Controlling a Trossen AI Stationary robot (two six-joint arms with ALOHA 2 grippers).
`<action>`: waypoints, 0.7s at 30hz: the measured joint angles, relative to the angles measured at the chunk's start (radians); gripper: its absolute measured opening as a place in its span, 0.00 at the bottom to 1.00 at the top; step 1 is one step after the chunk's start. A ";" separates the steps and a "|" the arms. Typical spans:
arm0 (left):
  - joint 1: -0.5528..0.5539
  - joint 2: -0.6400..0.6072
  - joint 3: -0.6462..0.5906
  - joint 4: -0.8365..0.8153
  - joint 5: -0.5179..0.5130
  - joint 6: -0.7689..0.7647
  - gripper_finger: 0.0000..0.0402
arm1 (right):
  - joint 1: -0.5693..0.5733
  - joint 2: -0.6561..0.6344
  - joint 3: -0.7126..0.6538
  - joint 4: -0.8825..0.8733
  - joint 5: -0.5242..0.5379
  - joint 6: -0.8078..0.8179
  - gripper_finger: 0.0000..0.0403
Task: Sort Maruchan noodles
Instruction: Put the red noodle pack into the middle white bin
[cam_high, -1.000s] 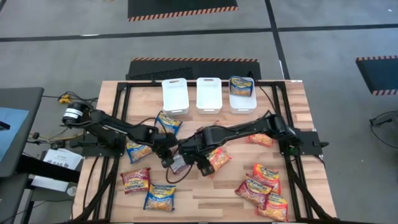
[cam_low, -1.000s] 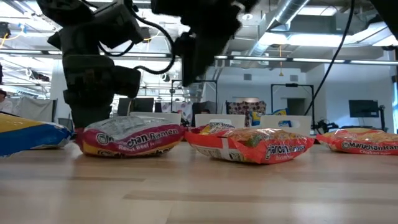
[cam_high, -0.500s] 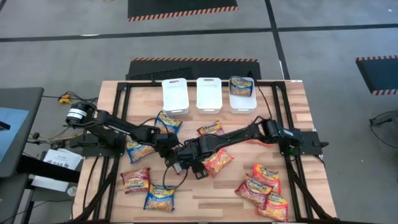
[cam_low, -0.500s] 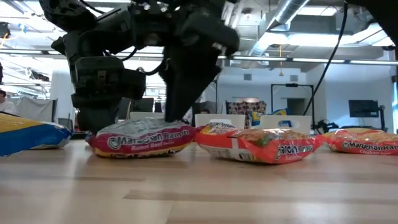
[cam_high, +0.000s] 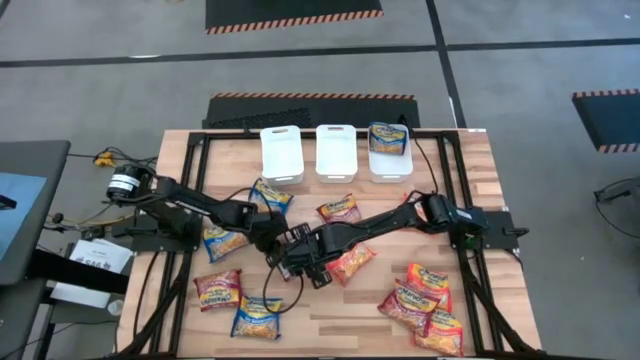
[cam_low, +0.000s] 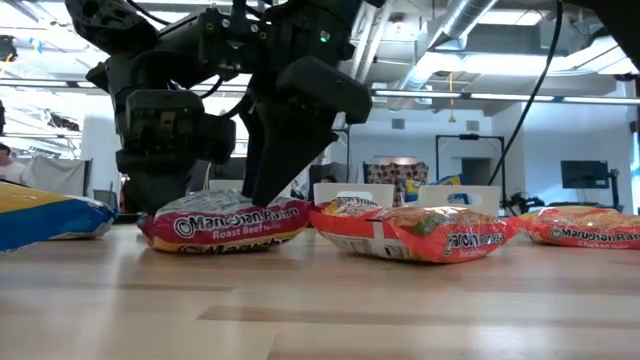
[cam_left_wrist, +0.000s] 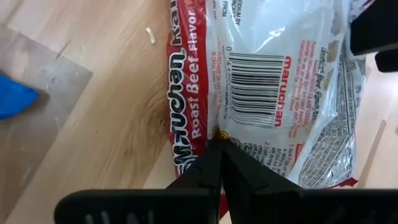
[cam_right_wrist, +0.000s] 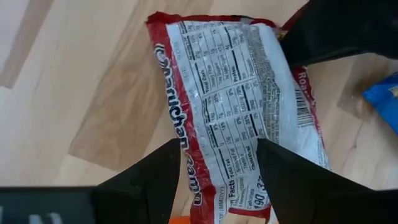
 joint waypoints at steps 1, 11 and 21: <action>0.005 0.000 0.000 0.000 0.002 -0.007 0.00 | -0.003 0.000 0.000 0.000 0.002 -0.007 0.59; 0.038 -0.001 0.000 -0.029 0.054 0.069 0.00 | -0.008 0.068 0.010 0.045 0.088 -0.045 0.59; 0.070 -0.002 0.002 -0.078 0.076 0.146 0.00 | -0.012 0.092 0.008 0.079 0.096 -0.055 0.49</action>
